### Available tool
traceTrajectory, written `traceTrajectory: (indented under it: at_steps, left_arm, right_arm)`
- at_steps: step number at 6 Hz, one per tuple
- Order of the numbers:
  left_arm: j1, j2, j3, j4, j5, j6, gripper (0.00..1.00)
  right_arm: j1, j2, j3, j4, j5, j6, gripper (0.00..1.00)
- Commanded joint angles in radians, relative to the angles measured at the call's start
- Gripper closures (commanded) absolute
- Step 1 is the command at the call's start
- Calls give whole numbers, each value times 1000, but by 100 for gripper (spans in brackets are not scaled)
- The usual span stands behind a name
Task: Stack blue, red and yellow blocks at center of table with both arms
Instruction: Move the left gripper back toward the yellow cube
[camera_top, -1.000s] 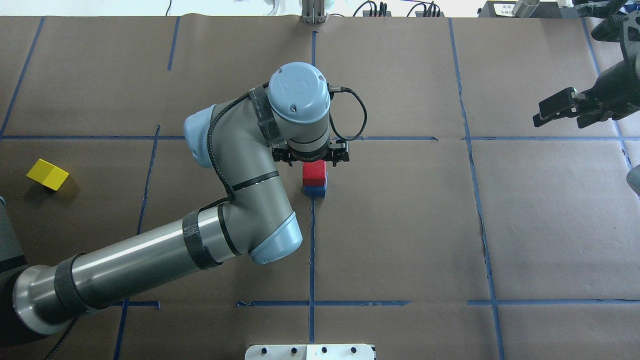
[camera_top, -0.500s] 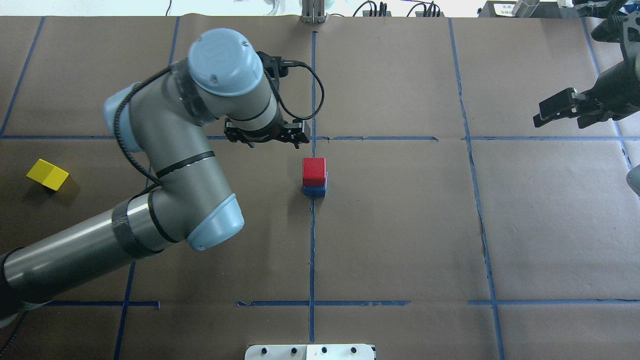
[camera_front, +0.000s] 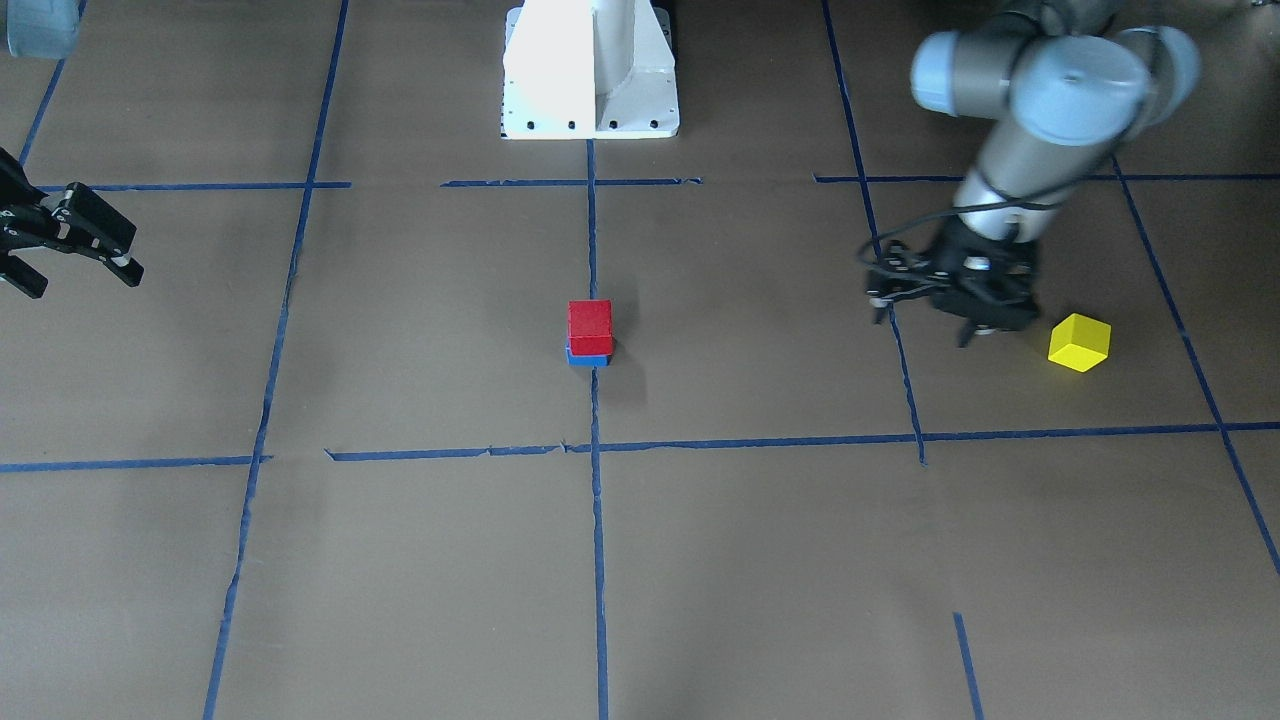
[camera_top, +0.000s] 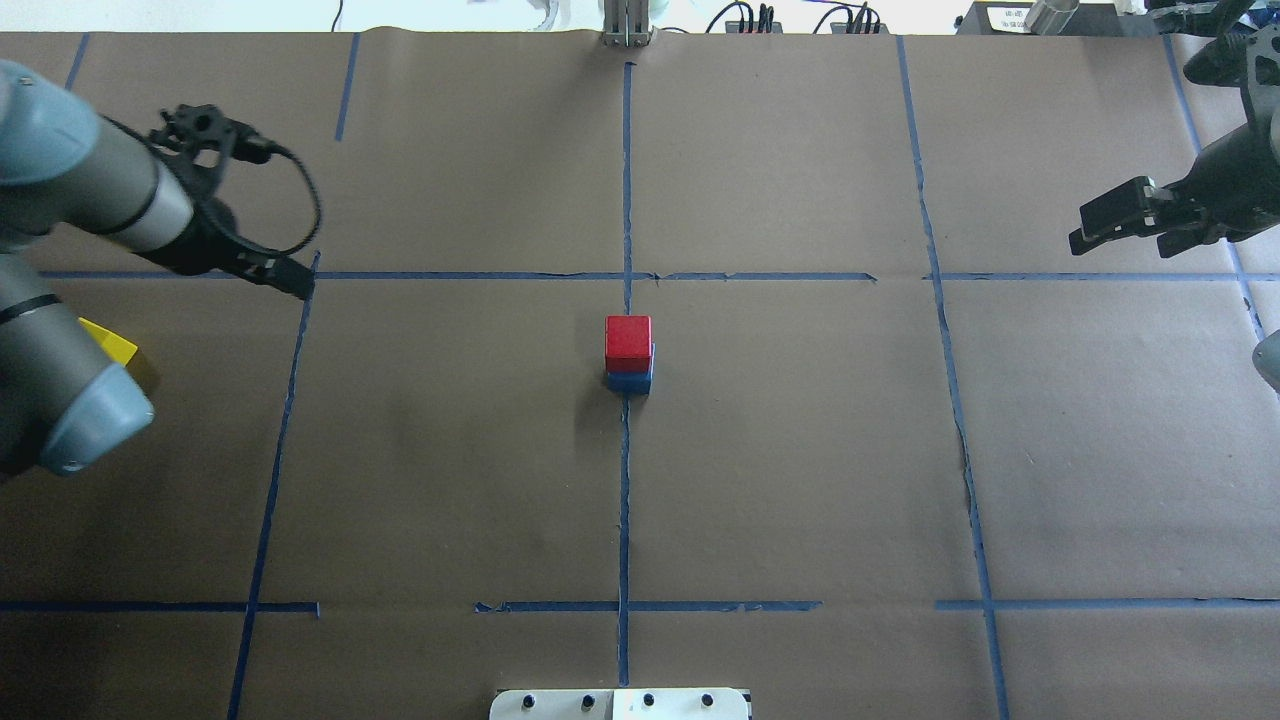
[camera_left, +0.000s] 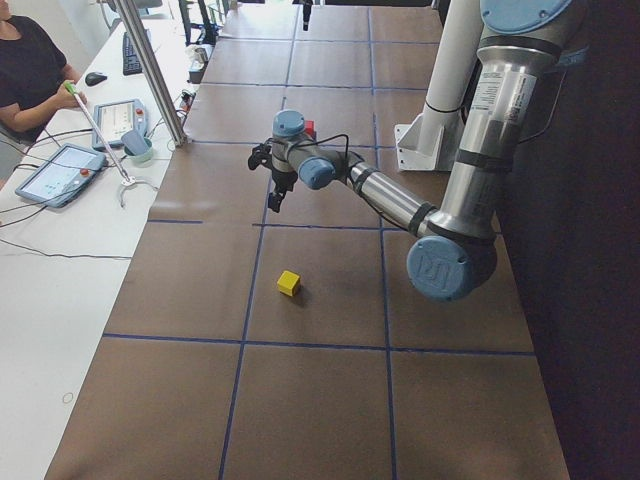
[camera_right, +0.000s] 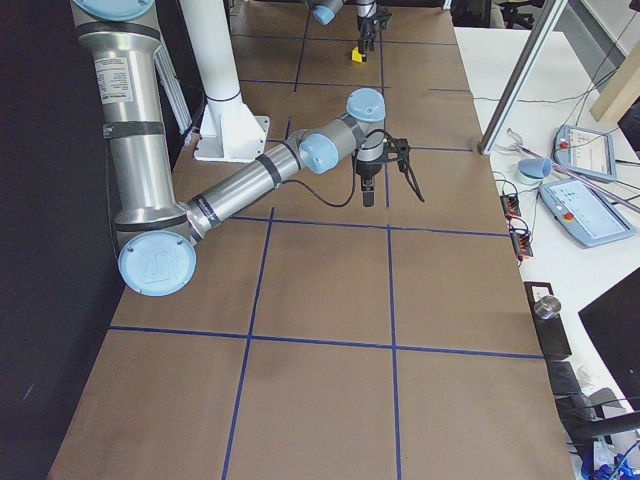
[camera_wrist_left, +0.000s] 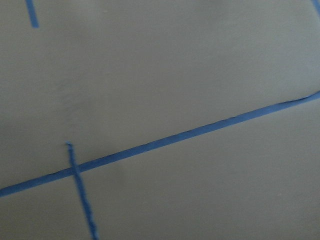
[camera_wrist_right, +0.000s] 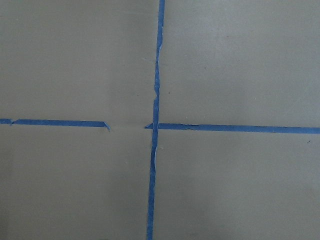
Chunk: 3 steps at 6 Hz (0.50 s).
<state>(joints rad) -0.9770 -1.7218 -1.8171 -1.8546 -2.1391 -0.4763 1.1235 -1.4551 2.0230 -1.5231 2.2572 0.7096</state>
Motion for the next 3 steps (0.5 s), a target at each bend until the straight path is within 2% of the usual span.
traceTrajectory:
  at_steps: [1,3]
  left_arm:
    - [-127,111,113,-38,-77,211,0]
    - [-132,119,182,-43,-77,211,0]
  right_arm:
    - [-4,-2,-3,0,-11,1,0]
    - [-11,-1,-3,1,-13,1,0]
